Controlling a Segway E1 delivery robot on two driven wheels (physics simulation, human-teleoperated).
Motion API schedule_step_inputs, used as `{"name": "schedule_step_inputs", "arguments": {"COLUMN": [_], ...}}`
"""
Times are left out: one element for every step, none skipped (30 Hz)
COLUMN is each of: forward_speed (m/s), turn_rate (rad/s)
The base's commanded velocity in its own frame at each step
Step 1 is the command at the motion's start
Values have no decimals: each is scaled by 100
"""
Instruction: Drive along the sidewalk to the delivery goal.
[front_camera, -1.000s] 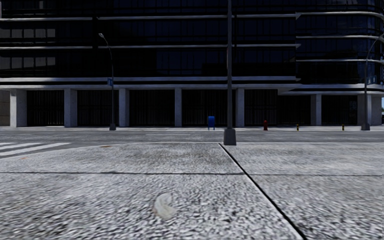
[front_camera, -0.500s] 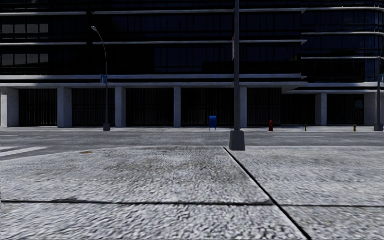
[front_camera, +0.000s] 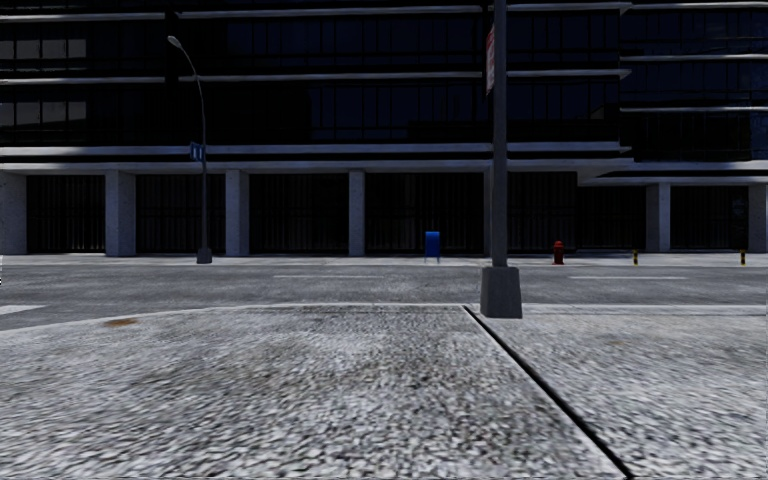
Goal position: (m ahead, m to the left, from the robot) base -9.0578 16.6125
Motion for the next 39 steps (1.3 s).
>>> {"name": "schedule_step_inputs", "arguments": {"forward_speed": [200,200,200,200,200,200,200,200,200,200,200,200,200,200,200,200,200,200,200,200,200,200,200,200,200,200,200,200,200,200,200,200,200,200,200,200,200,200,200], "turn_rate": [60,62,62,62,62,62,62,62,62,62,62,62,62,62,62,62,62,62,62,62,62,62,62,62,62,62,63,63,64,67,67,68,72,82,91,91,94,94,95]}}
